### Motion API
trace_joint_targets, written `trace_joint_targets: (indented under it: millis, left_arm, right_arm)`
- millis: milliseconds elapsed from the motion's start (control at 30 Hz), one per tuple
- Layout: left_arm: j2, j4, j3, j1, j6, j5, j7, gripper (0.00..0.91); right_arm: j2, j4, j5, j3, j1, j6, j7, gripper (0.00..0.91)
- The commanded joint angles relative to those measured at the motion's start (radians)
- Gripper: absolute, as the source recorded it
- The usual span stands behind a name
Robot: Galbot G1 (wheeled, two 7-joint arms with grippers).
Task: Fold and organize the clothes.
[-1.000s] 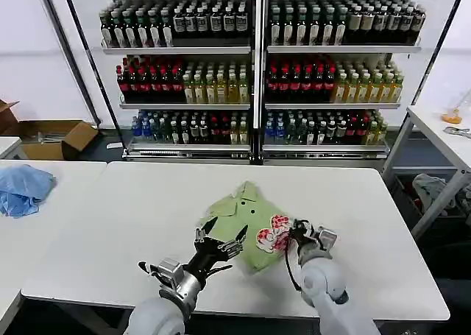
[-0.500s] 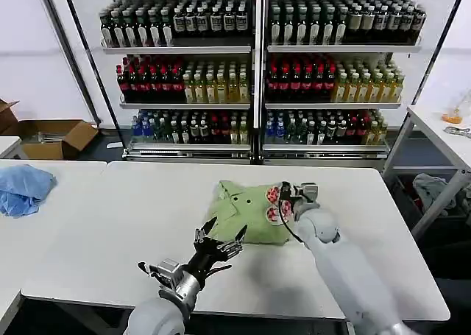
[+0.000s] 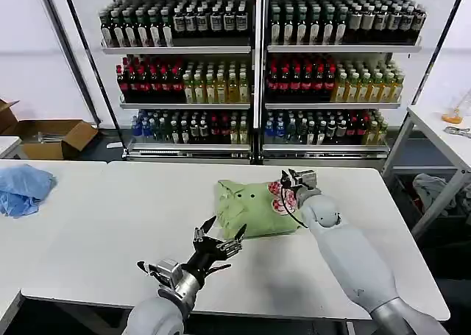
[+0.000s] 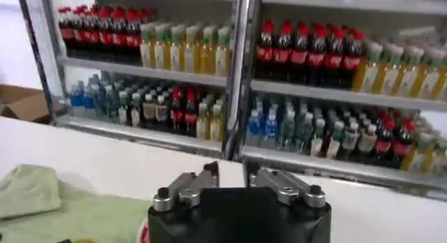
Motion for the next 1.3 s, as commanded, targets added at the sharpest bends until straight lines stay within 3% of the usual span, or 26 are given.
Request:
trace_joint_targets:
  millis: [33, 300, 433, 567, 1167, 1300]
  left_arm:
    - [-0.004, 0.023, -0.012, 0.003, -0.069, 0.047, -0.003, 0.907]
    - [-0.019, 0.034, -0.094, 0.042, -0.115, 0.116, -0.041, 0.907]
    - [-0.029, 0.024, -0.148, 0.085, -0.123, 0.146, -0.061, 0.907]
    - [-0.030, 0.001, -0.186, 0.123, -0.120, 0.150, -0.063, 0.907]
    - [-0.045, -0.061, -0.261, 0.253, -0.117, 0.213, -0.060, 0.907]
    - [-0.045, -0.061, -0.269, 0.266, -0.123, 0.225, -0.059, 0.907]
  right_arm:
    - [-0.092, 0.408, -0.122, 0.155, -0.332, 0.163, 0.053, 0.907]
    - [-0.094, 0.749, -0.125, 0.323, -0.670, 0.170, 0.085, 0.907]
    - [-0.072, 0.852, -0.194, 0.378, -0.833, 0.225, 0.099, 0.907]
    - [-0.045, 0.879, -0.260, 0.394, -0.940, 0.300, 0.120, 0.907]
    - [0.028, 0.921, -0.355, 0.349, -1.049, 0.308, 0.123, 0.907]
    - [0.040, 0.929, -0.382, 0.337, -1.051, 0.299, 0.149, 0.907]
